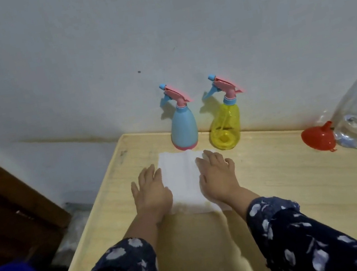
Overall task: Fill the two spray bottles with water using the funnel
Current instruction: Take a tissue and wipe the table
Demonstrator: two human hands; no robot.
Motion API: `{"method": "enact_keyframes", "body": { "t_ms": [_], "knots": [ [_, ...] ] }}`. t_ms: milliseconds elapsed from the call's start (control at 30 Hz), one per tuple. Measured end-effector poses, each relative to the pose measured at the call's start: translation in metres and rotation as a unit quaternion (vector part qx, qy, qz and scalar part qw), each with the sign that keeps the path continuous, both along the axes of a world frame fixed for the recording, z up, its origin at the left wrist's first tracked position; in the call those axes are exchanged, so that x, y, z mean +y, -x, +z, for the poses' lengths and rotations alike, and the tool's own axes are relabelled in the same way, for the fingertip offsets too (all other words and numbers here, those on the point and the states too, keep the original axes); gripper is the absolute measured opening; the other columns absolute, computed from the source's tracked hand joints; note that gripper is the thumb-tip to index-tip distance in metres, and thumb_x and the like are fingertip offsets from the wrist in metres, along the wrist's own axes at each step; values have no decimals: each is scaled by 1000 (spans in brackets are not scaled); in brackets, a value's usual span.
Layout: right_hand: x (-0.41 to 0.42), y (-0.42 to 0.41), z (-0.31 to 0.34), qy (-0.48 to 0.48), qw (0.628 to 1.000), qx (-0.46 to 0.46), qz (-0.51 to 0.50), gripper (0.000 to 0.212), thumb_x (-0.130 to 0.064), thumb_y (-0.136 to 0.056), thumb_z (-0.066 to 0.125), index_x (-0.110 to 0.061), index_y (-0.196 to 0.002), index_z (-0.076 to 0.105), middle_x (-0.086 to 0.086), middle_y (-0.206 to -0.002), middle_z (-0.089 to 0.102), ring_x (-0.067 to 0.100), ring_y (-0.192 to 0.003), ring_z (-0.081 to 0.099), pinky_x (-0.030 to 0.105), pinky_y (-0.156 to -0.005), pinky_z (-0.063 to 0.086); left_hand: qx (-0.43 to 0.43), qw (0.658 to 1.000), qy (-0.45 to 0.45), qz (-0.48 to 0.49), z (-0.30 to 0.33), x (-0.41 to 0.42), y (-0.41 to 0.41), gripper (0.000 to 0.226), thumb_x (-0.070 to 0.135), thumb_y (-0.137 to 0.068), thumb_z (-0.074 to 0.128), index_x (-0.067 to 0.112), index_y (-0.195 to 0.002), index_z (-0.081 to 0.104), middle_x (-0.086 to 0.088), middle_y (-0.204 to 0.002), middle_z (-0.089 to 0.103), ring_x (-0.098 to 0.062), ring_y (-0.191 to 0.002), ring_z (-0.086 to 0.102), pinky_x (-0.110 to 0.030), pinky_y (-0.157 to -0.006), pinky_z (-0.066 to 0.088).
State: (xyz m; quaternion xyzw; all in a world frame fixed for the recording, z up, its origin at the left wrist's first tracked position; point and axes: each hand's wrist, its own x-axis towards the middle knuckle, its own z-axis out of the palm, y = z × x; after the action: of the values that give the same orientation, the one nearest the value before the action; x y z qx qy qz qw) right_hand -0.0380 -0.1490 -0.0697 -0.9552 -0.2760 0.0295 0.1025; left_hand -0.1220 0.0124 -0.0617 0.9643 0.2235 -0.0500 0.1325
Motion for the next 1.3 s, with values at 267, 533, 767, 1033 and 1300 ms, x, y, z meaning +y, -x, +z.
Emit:
{"method": "enact_keyframes", "body": {
  "t_ms": [267, 533, 767, 1033, 1300],
  "knots": [
    [3, -9, -26, 93, 994, 23, 45, 79, -67, -82, -11, -32, -152, -2, -2, -161, -13, 19, -148, -15, 57, -113, -10, 2, 962, -48, -269, -31, 34, -40, 104, 84, -70, -12, 25, -155, 0, 5, -162, -11, -13, -149, -12, -50, -117, -9],
    [14, -6, -29, 105, 994, 1, 4, 77, -57, -84, -11, -25, -153, -1, -8, -161, -8, 16, -149, -9, 60, -114, -7, 2, 940, -72, -333, -43, 61, -53, 93, 79, -80, 10, 26, -154, -4, 8, -161, -14, -11, -148, -14, -52, -119, -9],
    [3, 27, -26, 84, 996, 19, 28, 80, -59, -84, -8, -22, -154, 2, -7, -161, -5, 14, -149, -8, 53, -117, -5, -15, 930, -65, -363, -40, 67, -17, 99, 78, -73, 5, 23, -155, -1, 7, -162, -12, -9, -148, -12, -47, -120, -7],
    [-20, 82, -27, 62, 995, 22, 76, 69, -48, -92, -3, -18, -154, 9, -2, -162, 2, 15, -149, 0, 45, -119, 0, -29, 936, -51, -348, -39, 53, 46, 90, 70, -79, 2, 22, -155, 7, 9, -162, -5, -6, -148, -7, -48, -120, -5],
    [-41, 143, -22, 71, 992, 44, 91, 70, -52, -92, -1, -18, -154, 5, -4, -161, -3, 12, -149, -5, 46, -120, -4, 4, 944, -56, -325, -37, 30, 117, 107, 82, -68, -20, 23, -155, 1, 11, -161, -11, -5, -146, -15, -51, -119, -6]
  ]
}}
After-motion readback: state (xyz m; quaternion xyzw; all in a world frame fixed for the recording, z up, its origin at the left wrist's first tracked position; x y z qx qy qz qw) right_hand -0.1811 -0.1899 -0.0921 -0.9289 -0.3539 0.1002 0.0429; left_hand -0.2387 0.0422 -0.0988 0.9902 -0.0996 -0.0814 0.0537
